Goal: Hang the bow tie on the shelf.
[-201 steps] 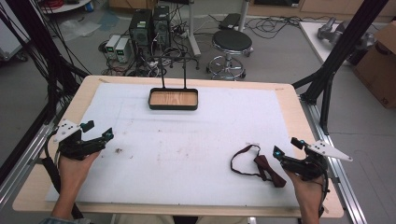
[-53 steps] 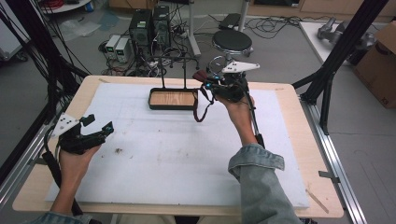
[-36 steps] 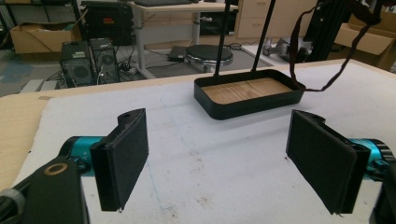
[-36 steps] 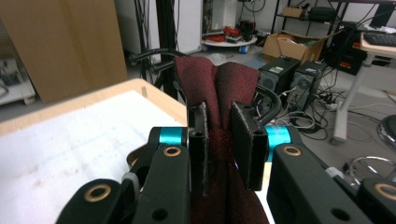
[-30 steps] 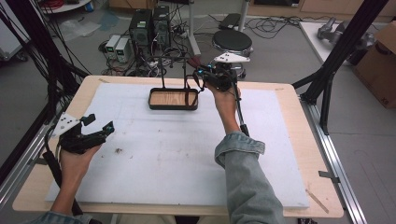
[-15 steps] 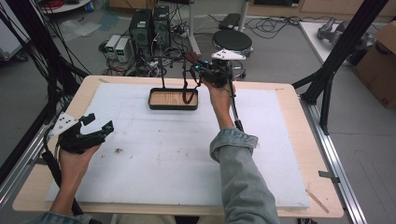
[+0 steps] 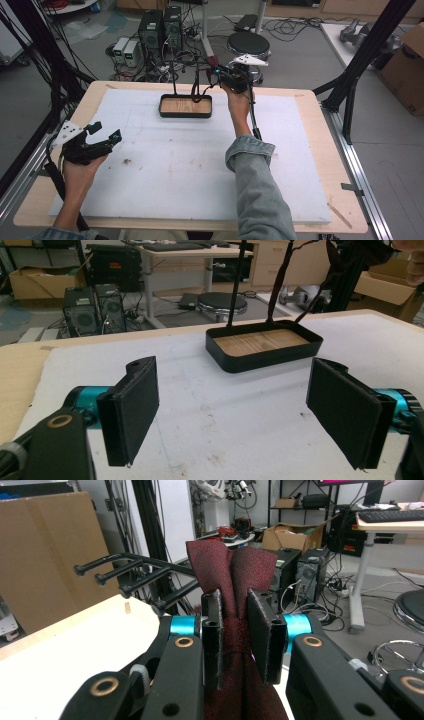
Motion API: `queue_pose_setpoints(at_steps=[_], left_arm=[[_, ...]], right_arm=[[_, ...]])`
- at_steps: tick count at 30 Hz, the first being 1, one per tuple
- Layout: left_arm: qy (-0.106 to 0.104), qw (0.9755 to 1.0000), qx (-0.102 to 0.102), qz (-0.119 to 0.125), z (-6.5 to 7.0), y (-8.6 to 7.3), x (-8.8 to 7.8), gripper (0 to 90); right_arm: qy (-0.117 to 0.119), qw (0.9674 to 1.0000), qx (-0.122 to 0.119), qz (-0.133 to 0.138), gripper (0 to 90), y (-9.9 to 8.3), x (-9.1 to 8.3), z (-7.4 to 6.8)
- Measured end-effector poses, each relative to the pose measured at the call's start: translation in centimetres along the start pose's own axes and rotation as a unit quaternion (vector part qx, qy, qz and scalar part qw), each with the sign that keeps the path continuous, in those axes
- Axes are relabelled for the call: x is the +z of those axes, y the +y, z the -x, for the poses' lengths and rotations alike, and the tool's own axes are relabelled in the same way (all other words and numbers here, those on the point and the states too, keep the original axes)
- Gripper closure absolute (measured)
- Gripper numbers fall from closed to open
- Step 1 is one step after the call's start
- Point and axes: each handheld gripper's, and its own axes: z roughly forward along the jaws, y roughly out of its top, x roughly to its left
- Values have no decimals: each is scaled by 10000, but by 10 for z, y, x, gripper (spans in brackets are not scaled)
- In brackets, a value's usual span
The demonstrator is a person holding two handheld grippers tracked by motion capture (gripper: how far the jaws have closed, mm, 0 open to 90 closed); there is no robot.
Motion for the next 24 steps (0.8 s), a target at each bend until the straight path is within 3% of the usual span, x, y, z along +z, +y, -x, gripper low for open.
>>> queue_pose_setpoints(at_steps=[24], left_arm=[[-10, 10000, 30, -32, 1, -1, 0, 214]], right_arm=[[-20, 9992, 382, -96, 754, -14, 8, 13]])
